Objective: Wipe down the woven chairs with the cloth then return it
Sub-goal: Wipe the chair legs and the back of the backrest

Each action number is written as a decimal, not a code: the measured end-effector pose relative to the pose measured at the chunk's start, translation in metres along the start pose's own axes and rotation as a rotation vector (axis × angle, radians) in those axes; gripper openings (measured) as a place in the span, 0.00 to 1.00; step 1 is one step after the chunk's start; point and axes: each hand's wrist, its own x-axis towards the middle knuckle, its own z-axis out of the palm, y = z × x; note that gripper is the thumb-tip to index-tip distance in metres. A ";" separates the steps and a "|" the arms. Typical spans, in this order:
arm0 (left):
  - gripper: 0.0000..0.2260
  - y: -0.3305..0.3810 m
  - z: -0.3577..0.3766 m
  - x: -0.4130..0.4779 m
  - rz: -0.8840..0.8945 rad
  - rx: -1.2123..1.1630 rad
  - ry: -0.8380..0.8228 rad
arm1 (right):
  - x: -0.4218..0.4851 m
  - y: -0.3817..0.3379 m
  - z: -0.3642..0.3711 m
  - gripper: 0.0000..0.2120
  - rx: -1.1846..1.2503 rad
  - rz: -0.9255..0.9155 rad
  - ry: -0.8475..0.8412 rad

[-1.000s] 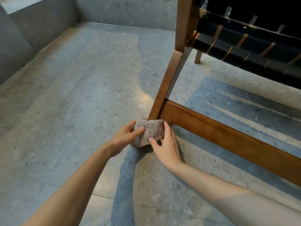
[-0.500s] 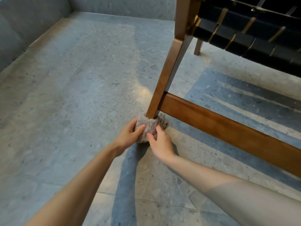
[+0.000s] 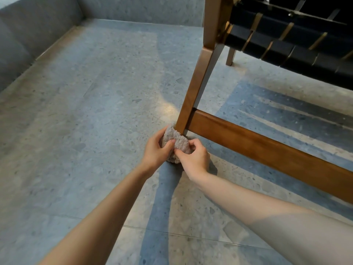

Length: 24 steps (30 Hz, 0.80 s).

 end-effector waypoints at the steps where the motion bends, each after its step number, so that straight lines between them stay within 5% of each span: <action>1: 0.14 -0.002 -0.002 -0.001 -0.031 0.021 0.005 | 0.001 0.000 -0.002 0.12 -0.046 -0.009 -0.032; 7: 0.12 0.012 -0.006 -0.004 -0.121 0.168 0.075 | 0.004 -0.008 -0.021 0.14 -0.160 -0.058 -0.163; 14: 0.12 0.078 -0.006 0.011 0.048 0.292 0.091 | 0.008 -0.043 -0.083 0.13 -0.188 -0.469 0.014; 24: 0.19 0.214 -0.007 0.019 0.414 0.299 -0.026 | 0.008 -0.147 -0.188 0.24 -0.500 -0.665 0.119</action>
